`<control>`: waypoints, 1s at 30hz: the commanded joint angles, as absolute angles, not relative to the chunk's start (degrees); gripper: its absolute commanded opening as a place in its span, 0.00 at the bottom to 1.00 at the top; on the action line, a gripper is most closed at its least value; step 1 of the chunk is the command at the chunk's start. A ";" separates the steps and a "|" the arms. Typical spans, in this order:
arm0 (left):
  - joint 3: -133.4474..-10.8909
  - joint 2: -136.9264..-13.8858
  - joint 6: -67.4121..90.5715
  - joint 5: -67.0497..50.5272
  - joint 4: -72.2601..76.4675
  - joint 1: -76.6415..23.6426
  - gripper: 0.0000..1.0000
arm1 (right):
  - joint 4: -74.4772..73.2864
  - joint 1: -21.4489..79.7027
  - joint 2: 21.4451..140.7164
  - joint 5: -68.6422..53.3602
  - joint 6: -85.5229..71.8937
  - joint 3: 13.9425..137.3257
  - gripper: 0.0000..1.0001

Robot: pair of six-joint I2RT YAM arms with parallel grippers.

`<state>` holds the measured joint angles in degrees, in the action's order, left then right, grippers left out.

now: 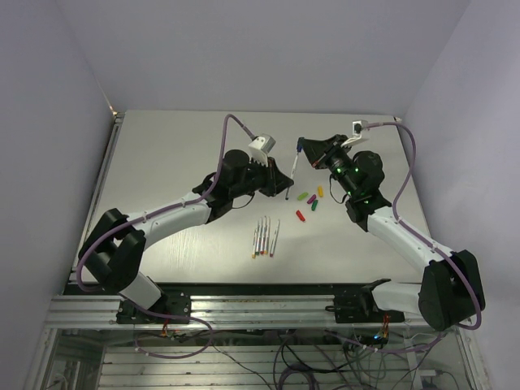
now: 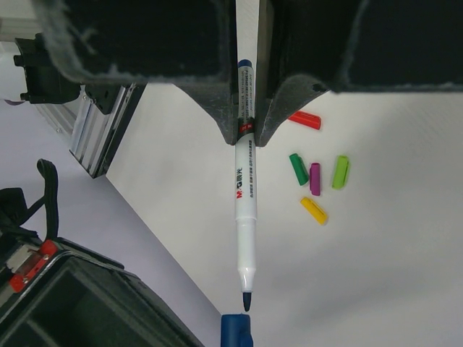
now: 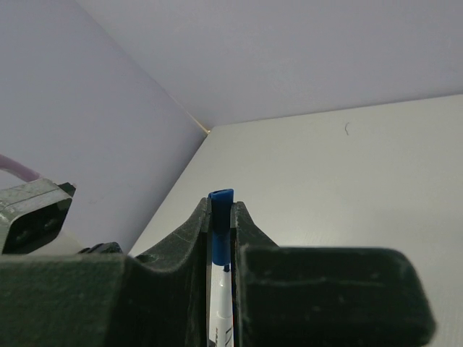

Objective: Insert the pens into the pen caps

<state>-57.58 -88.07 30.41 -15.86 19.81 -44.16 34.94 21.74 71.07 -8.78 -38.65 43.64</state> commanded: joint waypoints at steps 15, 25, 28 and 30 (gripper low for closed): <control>-59.50 -88.76 30.06 -15.23 22.48 -44.53 0.07 | 37.45 22.23 71.37 -8.71 -36.46 42.95 0.00; -59.15 -88.43 30.15 -15.14 22.37 -44.55 0.07 | 37.82 22.23 72.46 -7.90 -35.04 43.62 0.00; -59.28 -88.40 29.98 -14.98 22.25 -44.54 0.07 | 38.23 22.24 72.67 -8.12 -35.51 43.27 0.00; -59.38 -88.50 30.06 -15.01 22.31 -44.53 0.07 | 38.30 22.19 72.70 -8.19 -35.74 43.16 0.00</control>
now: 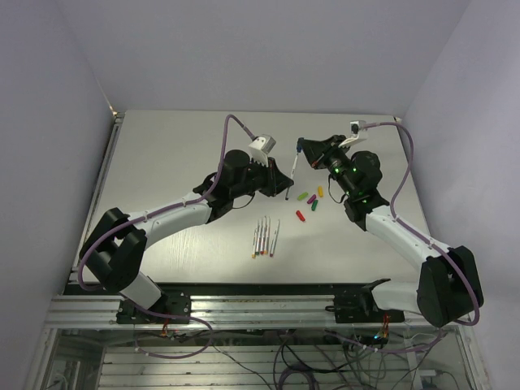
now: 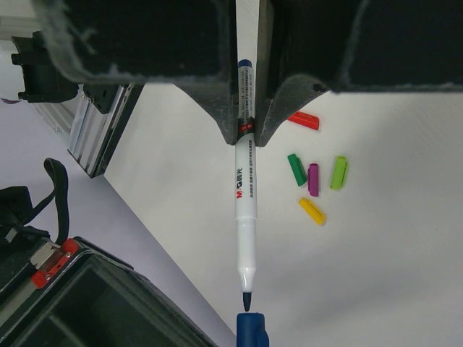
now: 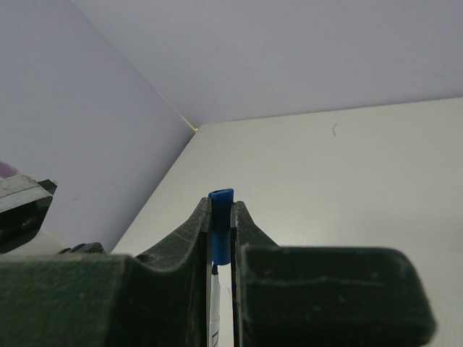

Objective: Insert the pens into the pen caps

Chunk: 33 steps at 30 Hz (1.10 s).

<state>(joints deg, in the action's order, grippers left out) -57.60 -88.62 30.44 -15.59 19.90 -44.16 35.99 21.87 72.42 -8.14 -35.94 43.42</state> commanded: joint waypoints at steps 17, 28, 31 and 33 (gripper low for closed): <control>-59.00 -88.59 30.75 -14.39 22.63 -44.55 0.07 | 38.29 22.41 70.74 -9.27 -38.46 41.21 0.00; -58.10 -88.06 31.59 -12.67 24.79 -44.46 0.07 | 36.02 23.48 71.27 -12.07 -39.26 41.13 0.00; -57.69 -87.65 32.22 -11.94 26.32 -44.25 0.07 | 33.78 23.72 71.37 -13.14 -38.75 41.22 0.00; -57.63 -87.39 32.42 -11.33 26.86 -44.01 0.07 | 32.13 23.82 71.22 -13.51 -38.46 41.13 0.00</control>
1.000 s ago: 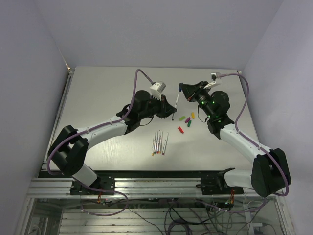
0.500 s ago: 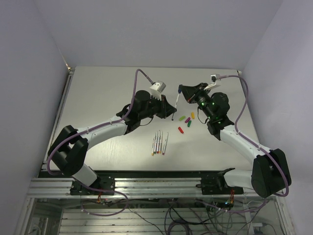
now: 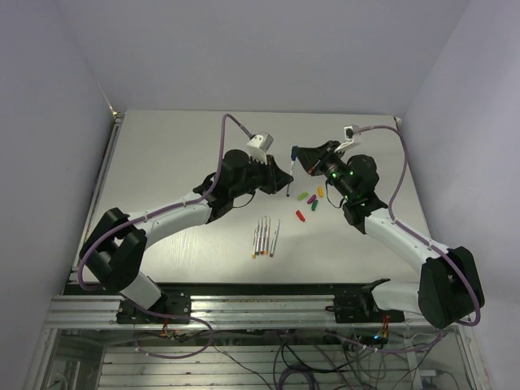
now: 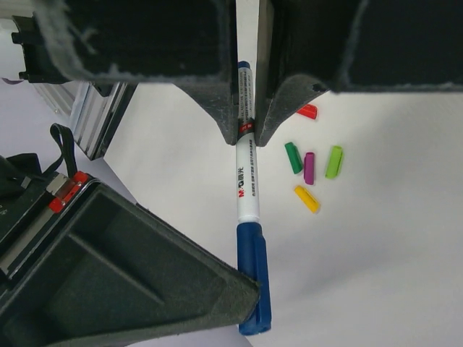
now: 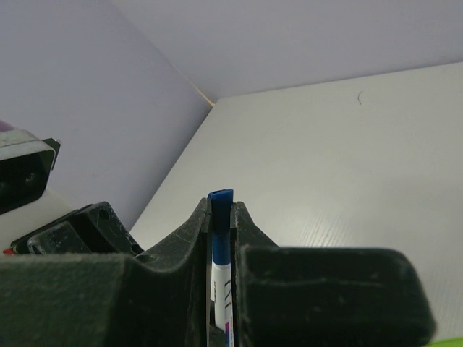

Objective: Insert the pens into the pen caps

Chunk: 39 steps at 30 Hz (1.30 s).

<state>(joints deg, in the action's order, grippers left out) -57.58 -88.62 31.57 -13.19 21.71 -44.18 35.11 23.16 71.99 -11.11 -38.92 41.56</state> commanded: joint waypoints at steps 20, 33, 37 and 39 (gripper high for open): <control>-58.50 -87.30 37.11 -7.79 39.13 -38.33 0.07 | 15.99 27.19 72.93 -17.70 -33.07 40.97 0.00; -61.70 -89.36 39.10 -10.33 42.38 -36.21 0.07 | 7.60 29.48 76.80 -13.57 -29.54 43.98 0.00; -61.19 -89.53 37.55 -11.86 38.45 -36.20 0.07 | 11.00 29.52 76.81 -9.67 -29.78 45.09 0.00; -59.97 -89.60 37.02 -13.12 35.62 -36.24 0.07 | 13.30 29.49 76.97 -7.71 -29.57 46.49 0.17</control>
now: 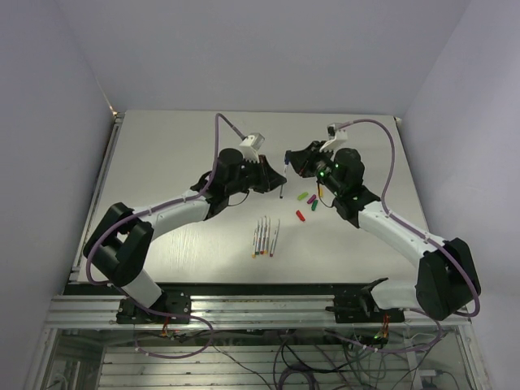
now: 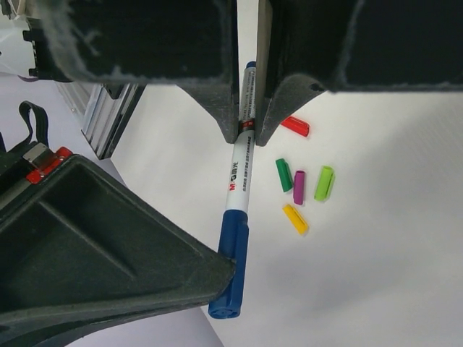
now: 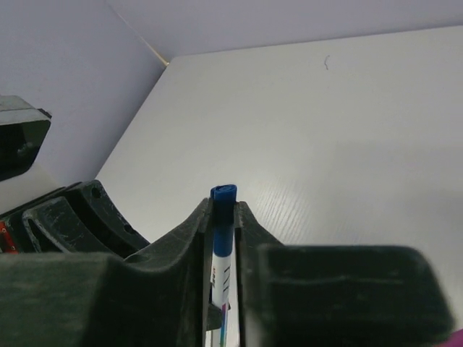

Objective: Insert the pens into the pen caps

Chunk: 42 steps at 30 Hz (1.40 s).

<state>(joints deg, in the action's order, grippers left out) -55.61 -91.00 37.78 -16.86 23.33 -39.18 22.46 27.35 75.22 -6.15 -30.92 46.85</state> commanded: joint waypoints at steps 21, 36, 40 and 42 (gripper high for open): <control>-61.53 -102.14 34.82 -4.74 14.41 -32.30 0.07 | 14.77 29.32 66.68 19.70 -27.20 51.48 0.89; -75.96 -117.03 32.06 0.12 -2.76 -28.30 0.13 | 8.09 29.31 61.80 23.83 -28.42 46.31 0.83; -78.74 -118.38 30.94 3.79 -8.09 -28.21 0.17 | 8.04 29.34 61.79 23.49 -29.38 45.51 0.82; -79.83 -119.08 30.56 4.92 -10.45 -28.20 0.18 | 8.09 29.33 61.96 23.32 -29.73 45.20 0.82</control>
